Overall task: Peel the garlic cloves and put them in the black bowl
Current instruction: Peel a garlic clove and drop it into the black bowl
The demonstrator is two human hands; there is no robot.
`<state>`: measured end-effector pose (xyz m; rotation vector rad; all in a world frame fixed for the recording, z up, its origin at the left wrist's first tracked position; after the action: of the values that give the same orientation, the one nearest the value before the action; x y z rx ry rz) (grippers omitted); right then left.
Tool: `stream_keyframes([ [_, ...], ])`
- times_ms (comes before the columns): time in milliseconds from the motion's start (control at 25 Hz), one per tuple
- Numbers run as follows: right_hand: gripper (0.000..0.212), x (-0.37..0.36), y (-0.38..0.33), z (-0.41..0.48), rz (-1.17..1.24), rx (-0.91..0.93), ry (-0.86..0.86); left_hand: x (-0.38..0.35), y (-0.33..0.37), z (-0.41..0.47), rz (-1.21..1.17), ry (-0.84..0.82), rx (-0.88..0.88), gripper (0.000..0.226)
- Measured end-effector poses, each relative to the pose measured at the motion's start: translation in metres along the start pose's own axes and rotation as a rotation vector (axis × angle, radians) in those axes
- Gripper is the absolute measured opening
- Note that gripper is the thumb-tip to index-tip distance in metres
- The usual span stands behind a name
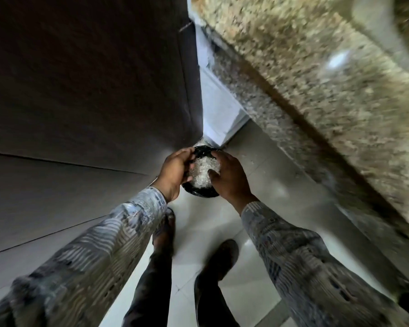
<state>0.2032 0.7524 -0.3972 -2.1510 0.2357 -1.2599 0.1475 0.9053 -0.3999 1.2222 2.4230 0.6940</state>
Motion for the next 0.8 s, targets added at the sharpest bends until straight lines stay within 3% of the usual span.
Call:
stream_keyframes([
  [80,0.065,0.035,-0.022,-0.025,-0.01,-0.013,-0.034,-0.004,0.02,-0.039,0.128,-0.016,-0.116,0.021],
  [280,0.076,0.13,-0.094,-0.101,0.004,-0.033,-0.019,-0.007,0.068,-0.143,0.517,-0.042,-0.361,0.048],
  [480,0.08,0.217,-0.163,-0.187,-0.023,-0.011,0.152,-0.022,0.128,-0.261,0.945,-0.209,-0.649,0.065],
  [800,0.087,0.309,-0.205,-0.333,0.085,-0.21,0.485,-0.075,0.177,-0.41,1.21,-0.56,-1.006,0.083],
])
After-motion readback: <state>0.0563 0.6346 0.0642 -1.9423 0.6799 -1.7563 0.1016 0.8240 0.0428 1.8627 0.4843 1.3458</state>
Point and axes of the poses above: each hand's wrist, its own z-axis towards the middle knuckle, its own x-axis out of the back of the hand, y = z × x, the point moved 3 cm from there along z, towards the middle knuckle, and after that the axes turned 4 degrees about -z, right-handed, at the moved point
